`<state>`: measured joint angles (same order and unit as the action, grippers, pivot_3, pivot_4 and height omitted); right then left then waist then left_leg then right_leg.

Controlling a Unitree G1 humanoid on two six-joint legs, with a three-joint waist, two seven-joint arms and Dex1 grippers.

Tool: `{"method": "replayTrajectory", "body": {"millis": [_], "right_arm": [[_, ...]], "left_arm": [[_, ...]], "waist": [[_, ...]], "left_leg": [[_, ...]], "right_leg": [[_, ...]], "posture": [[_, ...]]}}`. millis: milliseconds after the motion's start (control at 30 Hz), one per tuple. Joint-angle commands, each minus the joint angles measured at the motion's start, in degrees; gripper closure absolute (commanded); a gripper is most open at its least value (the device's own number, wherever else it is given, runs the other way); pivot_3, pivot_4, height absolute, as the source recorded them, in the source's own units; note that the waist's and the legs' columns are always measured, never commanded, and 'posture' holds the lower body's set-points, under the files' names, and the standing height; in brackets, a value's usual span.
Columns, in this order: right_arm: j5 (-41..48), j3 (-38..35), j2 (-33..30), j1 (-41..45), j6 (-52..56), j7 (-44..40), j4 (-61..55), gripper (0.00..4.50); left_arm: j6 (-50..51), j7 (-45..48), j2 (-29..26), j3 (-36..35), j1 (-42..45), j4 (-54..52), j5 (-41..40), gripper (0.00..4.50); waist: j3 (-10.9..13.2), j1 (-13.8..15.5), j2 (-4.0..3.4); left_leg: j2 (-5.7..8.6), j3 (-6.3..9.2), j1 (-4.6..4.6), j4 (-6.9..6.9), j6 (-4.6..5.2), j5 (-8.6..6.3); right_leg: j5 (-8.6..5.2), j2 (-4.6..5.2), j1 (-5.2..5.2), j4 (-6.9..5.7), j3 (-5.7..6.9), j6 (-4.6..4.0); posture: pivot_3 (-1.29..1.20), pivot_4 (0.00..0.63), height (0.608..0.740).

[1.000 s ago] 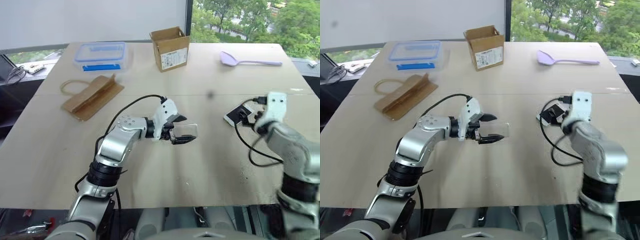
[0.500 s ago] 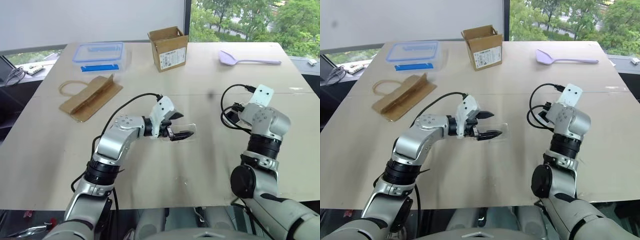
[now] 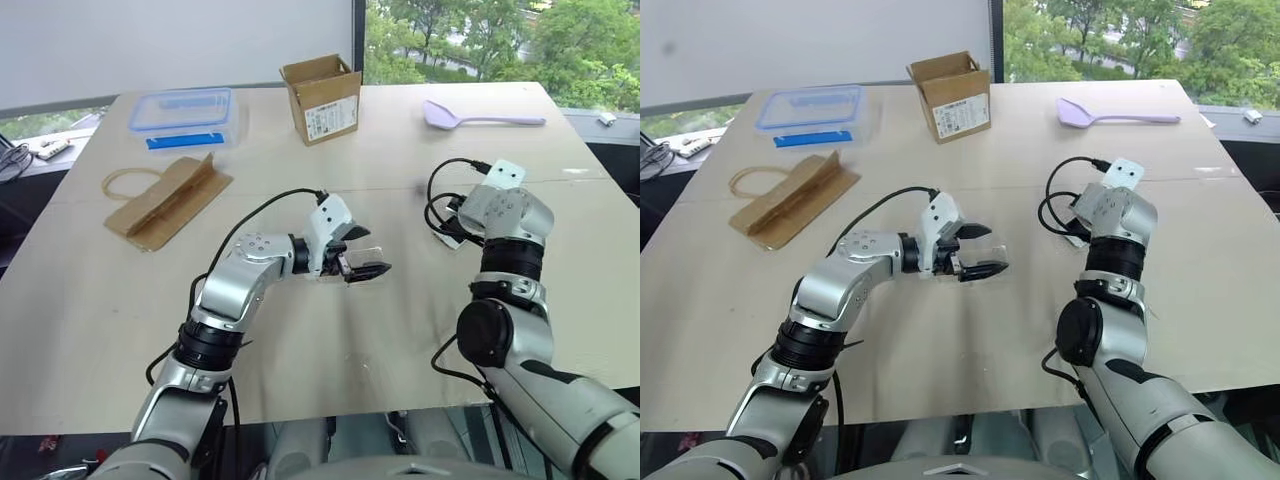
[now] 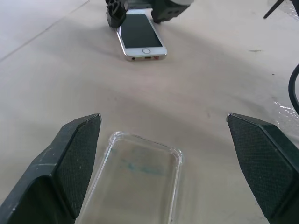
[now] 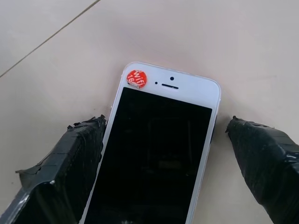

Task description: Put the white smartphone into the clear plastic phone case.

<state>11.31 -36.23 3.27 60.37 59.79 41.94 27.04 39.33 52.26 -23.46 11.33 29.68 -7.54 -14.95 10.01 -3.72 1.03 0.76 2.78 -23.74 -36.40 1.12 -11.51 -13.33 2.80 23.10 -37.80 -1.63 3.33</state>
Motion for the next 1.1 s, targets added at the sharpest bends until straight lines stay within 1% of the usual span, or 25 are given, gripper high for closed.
{"method": "replayTrajectory", "body": {"millis": [33, 100, 133, 167, 333, 433, 500, 533, 567, 600, 633, 667, 733, 800, 833, 933, 1000, 1100], "right_arm": [[-0.6, 2.3, 2.5, -1.6, -0.4, -0.2, 8.3, 0.25], [-1.5, 4.9, 2.7, -2.9, -1.6, -1.6, 10.8, 0.80], [-1.7, 5.7, 2.5, -3.3, -2.0, -2.0, 11.4, 1.25], [-1.6, 6.2, 2.2, -3.9, -1.3, -2.7, 10.6, 1.53], [-2.4, 10.0, -1.3, -7.9, 5.6, -6.3, 1.3, 1.57], [-2.0, 15.5, -6.0, -12.0, 12.0, -13.1, -8.4, 1.65], [0.8, 21.3, -11.7, -16.2, 14.9, -22.2, -17.4, 1.70], [3.1, 24.7, -15.1, -18.1, 16.6, -27.5, -21.8, 1.70], [4.5, 26.9, -17.2, -19.2, 17.9, -31.0, -24.7, 1.70], [8.4, 29.2, -21.4, -21.6, 18.5, -38.2, -29.1, 1.70], [10.9, 30.8, -24.1, -23.2, 18.7, -43.2, -31.9, 1.70], [13.8, 33.7, -28.6, -25.4, 17.7, -50.2, -35.5, 1.70], [17.0, 37.5, -33.3, -27.5, 15.6, -58.9, -39.4, 1.70], [15.7, 43.2, -40.2, -29.4, 9.7, -67.1, -41.5, 1.70], [14.7, 44.9, -42.2, -30.1, 5.2, -70.5, -41.5, 1.70], [11.1, 50.6, -45.7, -29.1, -5.7, -79.2, -40.3, 1.70], [6.4, 55.4, -47.7, -28.4, -14.3, -84.4, -39.2, 1.70], [-2.5, 62.7, -49.4, -26.4, -26.2, -89.3, -36.3, 1.70]], "left_arm": [[-0.7, -0.6, -0.2, -0.5, -0.5, -1.8, -1.1, 0.03], [-0.8, -1.0, -0.7, -0.8, -1.3, -2.3, -1.0, 0.00], [-0.8, -1.2, -0.8, -0.9, -1.5, -2.4, -1.1, 0.00], [-0.9, -1.6, -0.9, -1.1, -1.6, -2.5, -1.1, 0.00], [-1.6, -2.5, -0.9, -2.0, -2.2, -3.1, -2.3, 0.00], [-4.8, -1.2, -2.1, -2.5, -2.9, -2.6, -2.3, 0.00], [-5.4, -0.7, -2.8, -2.7, -3.2, -2.9, -2.6, 0.00], [-5.6, -0.6, -3.1, -3.2, -3.2, -2.8, -3.0, 0.00], [-5.9, -0.4, -3.5, -3.7, -3.2, -2.6, -3.3, 0.00], [-5.9, -0.7, -3.7, -3.9, -3.5, -3.0, -3.5, 0.00], [-6.1, -0.7, -4.0, -4.2, -3.7, -3.1, -3.6, 0.00], [-6.1, -0.9, -4.3, -4.3, -4.5, -4.1, -3.9, 0.00], [-6.7, -0.4, -5.5, -5.2, -5.8, -4.7, -4.4, 0.00], [-6.2, -1.2, -6.1, -5.5, -7.2, -6.3, -4.5, 0.00], [-6.1, -1.5, -6.3, -5.8, -8.0, -7.4, -4.7, 0.00], [-7.1, -1.0, -7.7, -8.4, -11.4, -9.6, -6.1, 0.00], [-9.0, 0.1, -9.7, -9.2, -14.3, -10.7, -5.7, 0.00], [-9.3, 1.0, -12.4, -11.1, -17.5, -12.4, -7.0, 0.00]], "waist": [[0.0, -0.4, 0.04], [-0.1, -0.5, 0.11], [-0.2, -0.5, 0.15], [-0.2, -0.5, 0.24], [-0.3, -0.1, 0.34], [-0.3, 0.6, 0.31], [-0.3, 1.7, 0.23], [-0.2, 1.8, 0.16], [-0.2, 2.0, 0.05], [-0.2, 2.1, 0.03], [-0.1, 2.1, 0.00], [-0.1, 2.1, -0.04], [0.0, 1.5, -0.13], [0.1, 1.0, -0.14], [0.1, 1.0, -0.14], [0.1, 1.0, -0.13], [0.1, 1.1, -0.14], [0.2, 1.4, -0.16]], "left_leg": [[-0.01, 0.00, 0.02, 0.00, 0.00, 0.00], [-0.03, -0.01, 0.05, 0.01, 0.00, 0.00], [-0.05, -0.01, 0.08, 0.02, 0.00, 0.00], [-0.06, 0.00, 0.12, 0.02, 0.00, 0.00], [-0.20, 0.05, 0.13, 0.03, 0.00, 0.00], [-0.19, 0.12, 0.08, 0.04, 0.00, -0.01], [-0.18, 0.21, -0.02, 0.09, 0.00, -0.01], [-0.16, 0.27, -0.10, 0.15, 0.00, -0.01], [-0.15, 0.26, -0.11, 0.17, 0.00, -0.01], [-0.10, 0.27, -0.16, 0.22, 0.00, -0.01], [-0.09, 0.26, -0.17, 0.23, 0.00, -0.01], [-0.07, 0.27, -0.21, 0.27, 0.00, -0.01], [-0.07, 0.23, -0.26, 0.33, 0.02, -0.02], [-0.15, 0.12, -0.24, 0.35, 0.02, -0.02], [-0.19, 0.08, -0.22, 0.39, 0.02, -0.02], [-0.36, 0.05, -0.19, 0.40, 0.01, -0.02], [-0.44, 0.04, -0.17, 0.40, 0.01, -0.02], [-0.43, 0.01, -0.18, 0.39, 0.00, -0.02]], "right_leg": [[0.00, -0.02, 0.00, 0.00, 0.00, 0.00], [0.00, -0.06, -0.01, -0.01, -0.02, 0.00], [0.00, -0.08, -0.04, -0.01, -0.02, -0.01], [-0.01, -0.09, -0.07, -0.01, -0.02, -0.02], [-0.05, -0.10, -0.18, 0.11, 0.00, -0.07], [-0.05, -0.08, -0.16, 0.13, 0.07, -0.07], [-0.06, -0.06, -0.11, 0.19, 0.17, -0.09], [-0.08, -0.02, -0.10, 0.29, 0.27, -0.11], [-0.09, 0.01, -0.09, 0.32, 0.27, -0.10], [-0.09, 0.05, -0.09, 0.41, 0.29, -0.10], [-0.09, 0.06, -0.09, 0.45, 0.29, -0.08], [-0.10, 0.08, -0.09, 0.53, 0.30, -0.06], [-0.09, 0.09, -0.09, 0.75, 0.29, -0.02], [-0.09, 0.04, -0.08, 0.81, 0.25, -0.02], [-0.10, 0.00, -0.04, 0.82, 0.21, -0.01], [-0.15, -0.12, -0.02, 0.82, 0.19, 0.07], [-0.23, -0.16, -0.01, 0.82, 0.19, 0.19], [-0.22, -0.12, 0.02, 0.82, 0.18, 0.16]], "posture": [[0.00, 0.150, 0.740], [0.00, 0.150, 0.740], [0.00, 0.150, 0.740], [0.00, 0.150, 0.740], [0.00, 0.150, 0.740], [0.00, 0.150, 0.740], [0.00, 0.150, 0.740], [0.00, 0.150, 0.740], [0.00, 0.150, 0.740], [0.00, 0.150, 0.740], [0.00, 0.150, 0.740], [0.00, 0.150, 0.740], [0.00, 0.150, 0.740], [0.00, 0.150, 0.740], [0.00, 0.150, 0.740], [0.00, 0.150, 0.740], [0.00, 0.150, 0.740], [0.00, 0.150, 0.740]]}}
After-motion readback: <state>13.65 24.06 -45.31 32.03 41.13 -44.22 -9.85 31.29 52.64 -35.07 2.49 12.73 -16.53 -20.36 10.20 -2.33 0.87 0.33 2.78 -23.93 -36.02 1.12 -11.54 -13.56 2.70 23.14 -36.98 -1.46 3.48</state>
